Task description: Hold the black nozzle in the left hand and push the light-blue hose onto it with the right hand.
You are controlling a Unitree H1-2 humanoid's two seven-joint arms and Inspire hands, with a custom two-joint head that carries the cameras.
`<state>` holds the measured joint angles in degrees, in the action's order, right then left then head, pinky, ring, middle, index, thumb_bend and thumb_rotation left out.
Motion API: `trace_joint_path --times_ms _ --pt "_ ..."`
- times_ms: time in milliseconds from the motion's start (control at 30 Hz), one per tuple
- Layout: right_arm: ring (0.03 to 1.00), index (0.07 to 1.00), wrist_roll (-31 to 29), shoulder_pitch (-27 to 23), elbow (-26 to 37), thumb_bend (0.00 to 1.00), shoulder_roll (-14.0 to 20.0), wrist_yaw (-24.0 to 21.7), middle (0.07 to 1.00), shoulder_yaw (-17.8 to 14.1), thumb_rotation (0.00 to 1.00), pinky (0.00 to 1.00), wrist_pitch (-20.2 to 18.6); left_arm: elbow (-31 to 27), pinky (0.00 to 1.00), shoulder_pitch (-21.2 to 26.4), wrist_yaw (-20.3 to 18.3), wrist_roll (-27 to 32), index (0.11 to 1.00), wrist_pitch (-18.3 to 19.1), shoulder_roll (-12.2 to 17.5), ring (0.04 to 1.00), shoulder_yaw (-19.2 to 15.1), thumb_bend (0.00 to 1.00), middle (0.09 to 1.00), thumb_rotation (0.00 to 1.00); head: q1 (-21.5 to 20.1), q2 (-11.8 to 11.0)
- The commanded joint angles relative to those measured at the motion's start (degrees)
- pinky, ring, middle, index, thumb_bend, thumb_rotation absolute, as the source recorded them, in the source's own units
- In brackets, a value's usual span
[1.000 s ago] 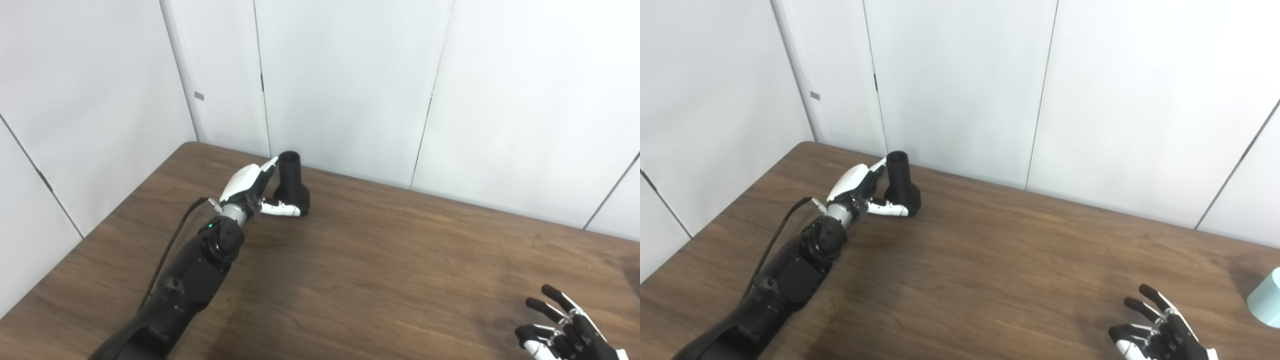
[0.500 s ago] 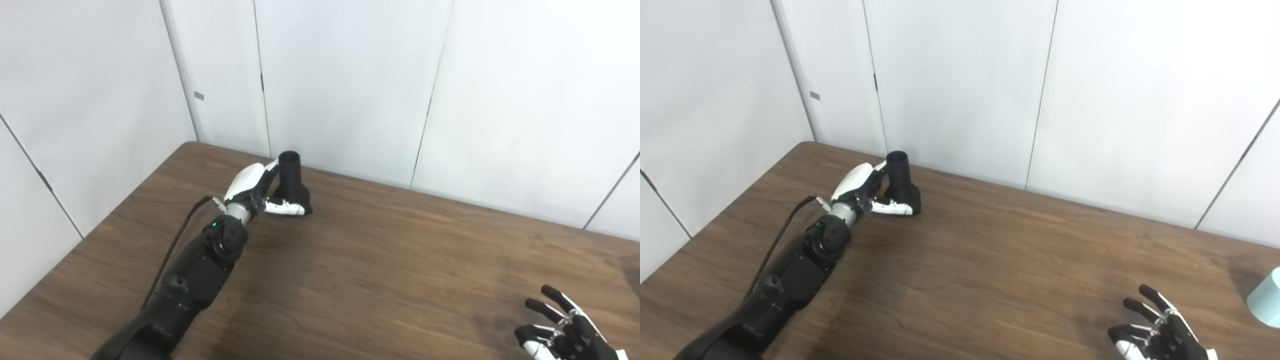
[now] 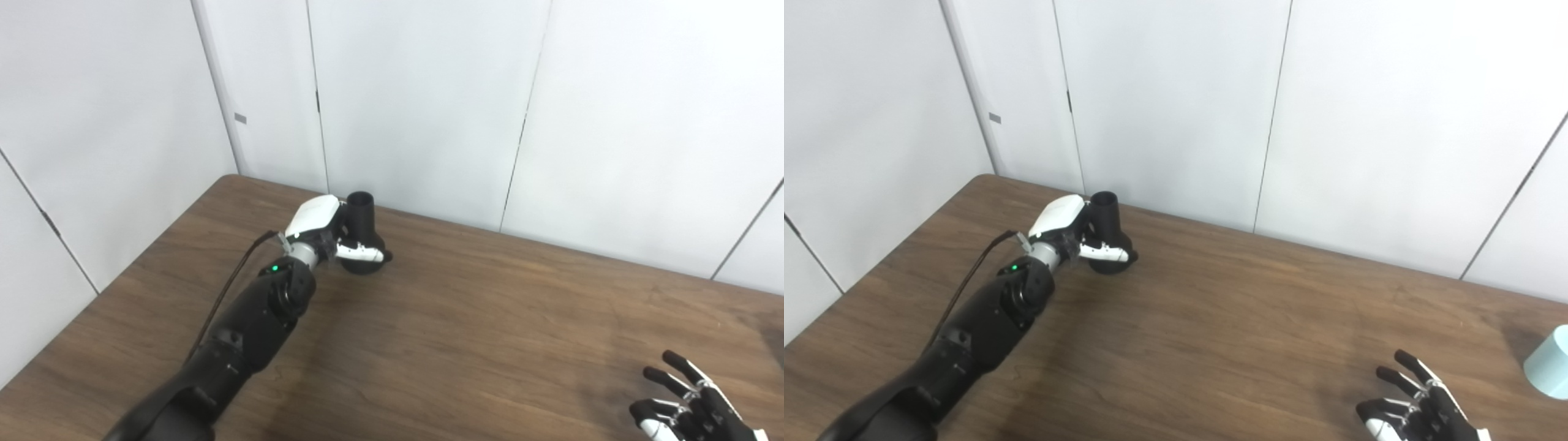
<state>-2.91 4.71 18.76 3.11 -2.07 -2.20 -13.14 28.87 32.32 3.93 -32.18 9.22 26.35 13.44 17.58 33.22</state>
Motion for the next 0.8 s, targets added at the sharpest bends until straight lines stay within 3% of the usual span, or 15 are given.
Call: trace_joint_path --times_ms 0,100,233,300,500,567,767 --pt "0.541 0.79 0.13 -0.47 2.0 0.42 0.21 0.03 0.727 -0.04 0.0 0.47 1.52 2.17 0.25 -1.63 0.13 1.23 0.473 -1.97 -2.06 0.316 0.26 0.64 0.394 0.16 0.19 0.31" --pt "0.54 0.79 0.49 -0.38 1.98 0.41 0.25 0.18 0.727 0.0 0.0 0.47 1.48 4.96 0.22 -1.87 3.25 2.32 0.48 -4.39 -3.95 0.29 -1.04 0.53 0.37 0.06 0.05 0.45" --pt "0.547 0.794 0.49 -0.41 1.78 0.42 0.3 0.16 0.728 -0.04 0.0 0.47 1.62 7.71 0.19 -2.59 6.16 2.46 0.479 -7.65 -5.2 0.256 -0.9 0.52 0.342 0.05 0.08 0.64" --pt "0.534 0.791 0.47 -0.44 1.72 0.42 0.27 0.2 0.72 -0.1 0.0 0.46 1.67 8.47 0.22 -2.88 7.01 2.2 0.492 -8.77 -5.26 0.292 -0.66 0.52 0.385 0.03 0.08 0.64" --pt "0.538 0.79 -0.1 -0.49 1.69 0.43 0.41 -0.23 0.723 -0.1 0.0 0.46 1.4 7.53 0.28 -4.94 6.07 3.74 0.507 -12.01 -5.22 0.339 -0.42 0.52 0.416 0.0 -0.11 0.74" --pt "0.544 0.785 0.39 -0.74 1.39 0.43 0.41 0.02 0.721 -0.03 0.0 0.47 1.24 6.38 0.29 -6.12 5.66 4.07 0.508 -13.63 -5.56 0.343 0.08 0.52 0.412 0.0 -2.09 1.24" --pt "0.52 0.766 1.18 -1.39 -2.9 0.48 1.33 -0.61 0.7 0.3 0.0 0.44 7.56 3.47 0.29 -10.27 9.15 -0.22 0.518 -23.0 -6.51 0.353 5.34 0.52 0.415 0.0 -6.47 2.29"
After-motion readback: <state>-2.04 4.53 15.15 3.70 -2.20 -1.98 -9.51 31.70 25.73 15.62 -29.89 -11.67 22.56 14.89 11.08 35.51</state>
